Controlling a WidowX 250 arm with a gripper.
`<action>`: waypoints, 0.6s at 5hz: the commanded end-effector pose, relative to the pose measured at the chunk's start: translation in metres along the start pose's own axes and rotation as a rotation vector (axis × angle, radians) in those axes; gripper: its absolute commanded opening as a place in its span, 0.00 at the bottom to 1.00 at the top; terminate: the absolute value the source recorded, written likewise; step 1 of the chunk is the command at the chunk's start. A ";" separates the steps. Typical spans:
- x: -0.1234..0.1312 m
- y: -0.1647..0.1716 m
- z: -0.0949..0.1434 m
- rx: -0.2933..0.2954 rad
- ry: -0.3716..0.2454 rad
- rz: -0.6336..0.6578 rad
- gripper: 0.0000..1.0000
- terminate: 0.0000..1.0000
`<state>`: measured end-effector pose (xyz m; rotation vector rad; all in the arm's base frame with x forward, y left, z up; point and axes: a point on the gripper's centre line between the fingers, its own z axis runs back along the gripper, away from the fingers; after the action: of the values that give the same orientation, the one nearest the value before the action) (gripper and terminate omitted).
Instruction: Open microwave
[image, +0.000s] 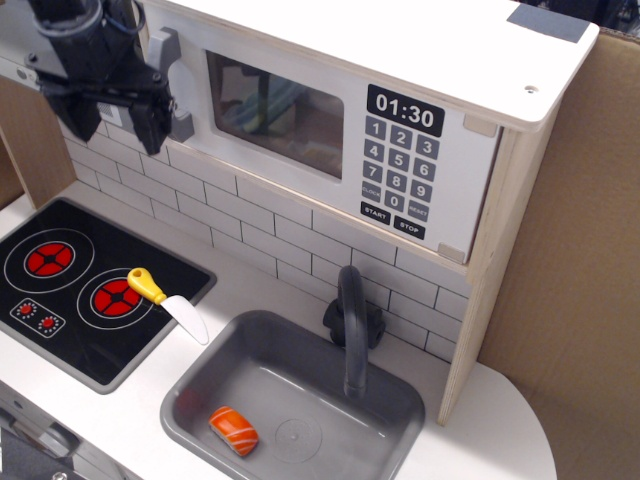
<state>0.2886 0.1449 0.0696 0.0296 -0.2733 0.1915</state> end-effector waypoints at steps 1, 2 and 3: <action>0.026 -0.011 0.013 -0.052 -0.127 -0.072 1.00 0.00; 0.035 -0.014 0.010 -0.059 -0.147 -0.063 1.00 0.00; 0.040 -0.016 0.011 -0.046 -0.163 -0.057 1.00 0.00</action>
<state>0.3195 0.1306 0.0735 -0.0155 -0.3889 0.1295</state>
